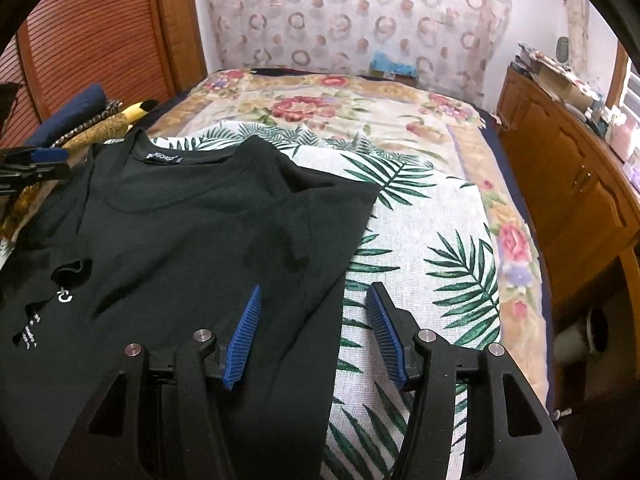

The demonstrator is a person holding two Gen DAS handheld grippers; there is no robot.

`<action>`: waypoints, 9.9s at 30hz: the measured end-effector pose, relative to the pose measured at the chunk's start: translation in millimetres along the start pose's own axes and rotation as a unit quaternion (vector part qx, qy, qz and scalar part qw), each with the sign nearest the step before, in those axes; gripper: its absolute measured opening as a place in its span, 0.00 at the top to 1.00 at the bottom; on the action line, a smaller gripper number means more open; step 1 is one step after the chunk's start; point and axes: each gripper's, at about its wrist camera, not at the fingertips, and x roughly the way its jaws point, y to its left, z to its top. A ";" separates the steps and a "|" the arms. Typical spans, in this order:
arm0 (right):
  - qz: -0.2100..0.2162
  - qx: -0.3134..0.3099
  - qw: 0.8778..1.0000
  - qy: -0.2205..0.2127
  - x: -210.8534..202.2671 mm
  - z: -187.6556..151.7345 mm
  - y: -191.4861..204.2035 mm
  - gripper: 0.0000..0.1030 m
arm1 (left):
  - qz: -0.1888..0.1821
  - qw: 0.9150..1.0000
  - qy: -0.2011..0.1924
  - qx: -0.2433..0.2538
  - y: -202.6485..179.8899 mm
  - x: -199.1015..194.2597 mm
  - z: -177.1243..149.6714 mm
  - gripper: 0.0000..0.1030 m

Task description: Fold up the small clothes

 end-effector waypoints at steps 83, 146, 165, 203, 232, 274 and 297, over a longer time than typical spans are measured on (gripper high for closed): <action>0.002 -0.004 0.991 -0.131 -143.7 -31.2 47.7 0.95 | -0.003 0.980 -0.195 -0.039 14.3 -199.7 -135.0 0.98; -0.035 0.016 0.999 -0.022 -119.5 -124.5 55.8 0.52 | 0.031 0.999 -0.026 -0.036 45.2 -120.6 -210.7 0.44; -0.021 0.050 0.998 -0.015 -102.2 -130.4 36.9 0.30 | -0.013 0.998 -0.019 -0.058 57.1 -104.6 -199.0 0.40; 0.005 -0.034 0.942 -0.333 -436.8 -100.5 122.7 0.92 | -0.139 0.923 -0.359 0.021 8.5 -460.2 -162.6 0.97; -0.098 -0.099 0.919 -0.368 -508.7 -19.1 109.6 0.92 | -0.035 0.927 -0.368 0.061 18.8 -442.5 -55.0 0.97; -0.066 0.009 0.994 -0.082 -123.1 -33.5 -1.2 0.51 | -0.030 0.994 -0.109 0.012 21.0 -118.6 -82.2 0.42; -0.043 0.097 0.994 -0.016 -97.2 -114.7 0.0 0.51 | -0.022 0.999 -0.025 0.000 12.7 -79.3 -153.8 0.34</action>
